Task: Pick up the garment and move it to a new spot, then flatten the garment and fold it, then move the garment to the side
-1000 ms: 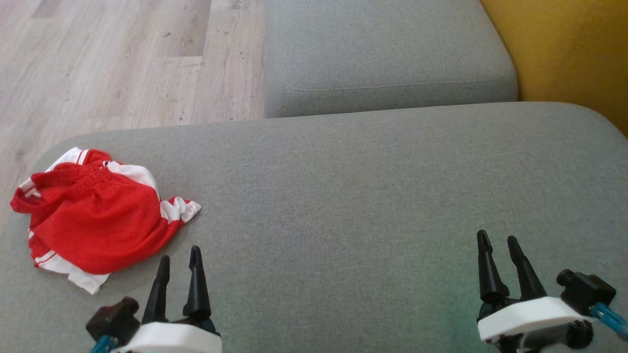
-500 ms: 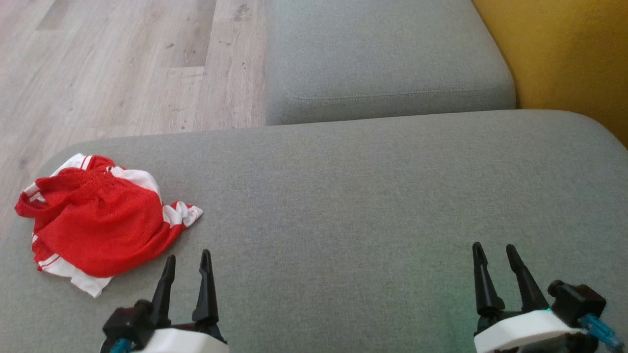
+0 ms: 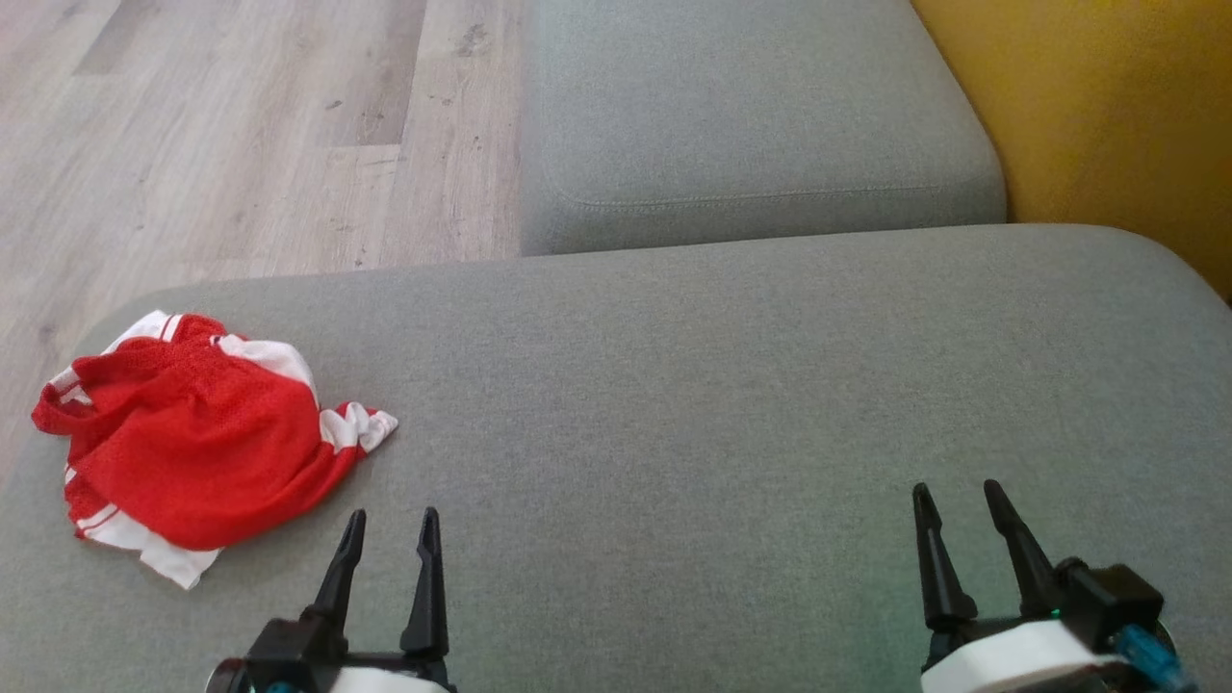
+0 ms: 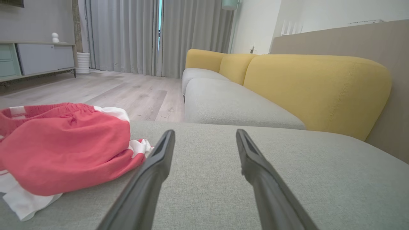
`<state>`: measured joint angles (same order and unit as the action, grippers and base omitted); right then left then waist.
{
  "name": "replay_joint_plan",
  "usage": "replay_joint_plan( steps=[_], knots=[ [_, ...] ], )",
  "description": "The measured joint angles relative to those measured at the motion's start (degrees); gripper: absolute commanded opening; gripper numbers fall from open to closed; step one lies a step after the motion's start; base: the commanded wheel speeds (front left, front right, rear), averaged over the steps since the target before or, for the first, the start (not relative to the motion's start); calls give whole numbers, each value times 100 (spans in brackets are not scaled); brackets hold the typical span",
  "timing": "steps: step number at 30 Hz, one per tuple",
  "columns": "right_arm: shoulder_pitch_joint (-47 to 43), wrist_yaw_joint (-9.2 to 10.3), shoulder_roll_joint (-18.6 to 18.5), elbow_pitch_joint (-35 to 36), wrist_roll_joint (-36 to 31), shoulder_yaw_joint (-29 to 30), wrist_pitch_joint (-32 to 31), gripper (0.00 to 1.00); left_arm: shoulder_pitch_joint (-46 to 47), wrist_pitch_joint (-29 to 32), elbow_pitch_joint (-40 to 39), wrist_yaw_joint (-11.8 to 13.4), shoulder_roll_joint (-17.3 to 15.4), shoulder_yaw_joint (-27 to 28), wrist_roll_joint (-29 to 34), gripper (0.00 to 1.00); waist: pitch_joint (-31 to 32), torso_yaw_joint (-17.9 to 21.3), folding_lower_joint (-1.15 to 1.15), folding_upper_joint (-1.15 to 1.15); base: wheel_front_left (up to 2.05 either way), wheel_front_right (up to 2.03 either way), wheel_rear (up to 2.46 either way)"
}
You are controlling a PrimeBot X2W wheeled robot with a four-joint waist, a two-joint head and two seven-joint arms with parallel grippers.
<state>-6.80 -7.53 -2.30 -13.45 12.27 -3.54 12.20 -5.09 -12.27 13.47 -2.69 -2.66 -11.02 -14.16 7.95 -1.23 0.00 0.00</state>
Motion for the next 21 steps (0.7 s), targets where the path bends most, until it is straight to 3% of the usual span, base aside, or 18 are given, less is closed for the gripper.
replay_joint_plan(
  steps=[12,21],
  knots=[
    [-114,0,0,4,-811,-122,203,100,-4,-212,8,42,-1,-77,766,100,41,-38,0,0,0,0,0],
    [-114,0,0,0,-833,-154,216,100,-4,-218,63,42,-2,-99,777,100,50,-51,0,0,0,0,0]
  ],
)
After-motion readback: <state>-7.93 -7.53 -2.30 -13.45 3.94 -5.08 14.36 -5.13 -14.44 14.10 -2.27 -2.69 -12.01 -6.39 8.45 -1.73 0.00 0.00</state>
